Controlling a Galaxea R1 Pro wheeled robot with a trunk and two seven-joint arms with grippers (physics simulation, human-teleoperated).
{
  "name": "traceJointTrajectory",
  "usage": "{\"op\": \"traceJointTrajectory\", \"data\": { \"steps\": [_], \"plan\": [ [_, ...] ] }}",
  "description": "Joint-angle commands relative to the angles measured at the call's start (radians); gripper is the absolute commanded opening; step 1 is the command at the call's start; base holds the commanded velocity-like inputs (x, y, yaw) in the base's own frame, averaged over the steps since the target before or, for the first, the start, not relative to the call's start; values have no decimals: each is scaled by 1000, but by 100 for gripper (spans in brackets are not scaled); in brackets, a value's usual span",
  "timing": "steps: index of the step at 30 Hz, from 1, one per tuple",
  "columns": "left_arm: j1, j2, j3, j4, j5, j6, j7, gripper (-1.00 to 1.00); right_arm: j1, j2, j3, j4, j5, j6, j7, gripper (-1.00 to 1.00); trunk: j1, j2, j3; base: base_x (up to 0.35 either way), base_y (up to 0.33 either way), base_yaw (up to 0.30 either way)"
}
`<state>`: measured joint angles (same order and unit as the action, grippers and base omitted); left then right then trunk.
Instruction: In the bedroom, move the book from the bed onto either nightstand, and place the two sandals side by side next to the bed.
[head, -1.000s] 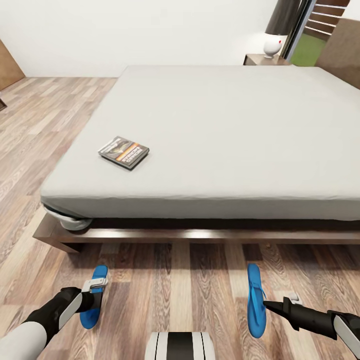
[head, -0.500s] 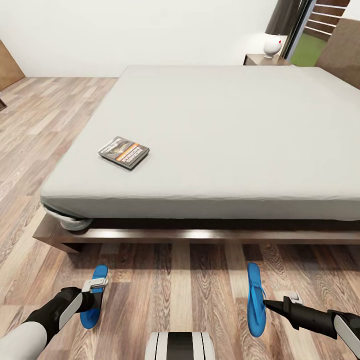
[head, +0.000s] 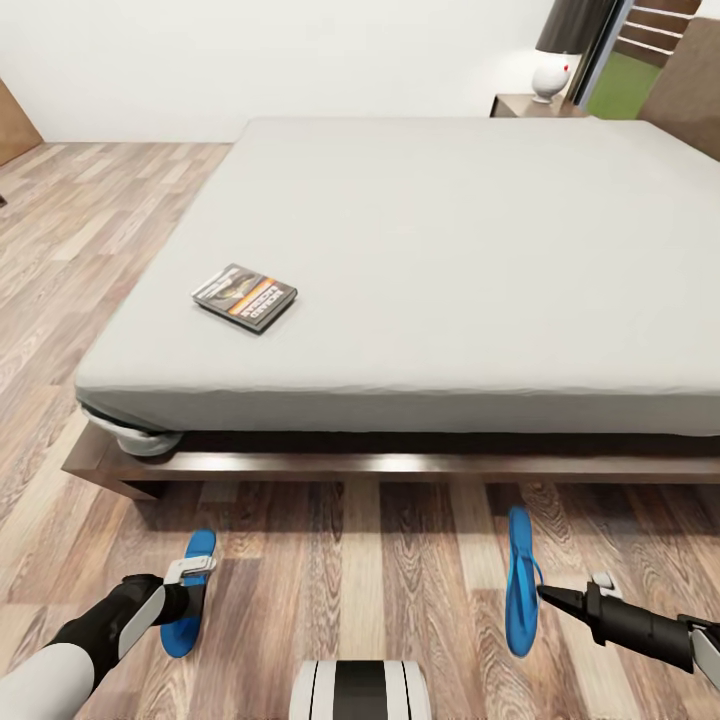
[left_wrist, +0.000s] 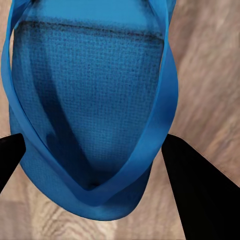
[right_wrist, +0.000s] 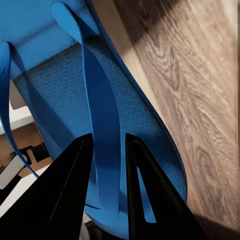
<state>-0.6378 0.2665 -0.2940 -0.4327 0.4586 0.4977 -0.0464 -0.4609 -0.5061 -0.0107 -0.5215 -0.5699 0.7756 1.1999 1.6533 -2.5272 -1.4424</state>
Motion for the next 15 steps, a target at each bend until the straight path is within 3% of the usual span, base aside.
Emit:
{"op": "traceJointTrajectory", "data": {
  "steps": [1,9,15],
  "plan": [
    [0,1,-3,-1,-1,4,-4,-100,-1,0,-1,0,-4,9,3,-100,0,-1,-5,0,0,0],
    [0,0,-4,-1,-1,4,-4,-100,-1,0,0,0,-4,9,3,-100,4,-2,-36,0,0,0],
    [0,-1,-3,-1,-1,-9,-4,-100,-1,0,0,0,-4,9,3,-100,4,-2,-36,0,0,0]
  ]
}}
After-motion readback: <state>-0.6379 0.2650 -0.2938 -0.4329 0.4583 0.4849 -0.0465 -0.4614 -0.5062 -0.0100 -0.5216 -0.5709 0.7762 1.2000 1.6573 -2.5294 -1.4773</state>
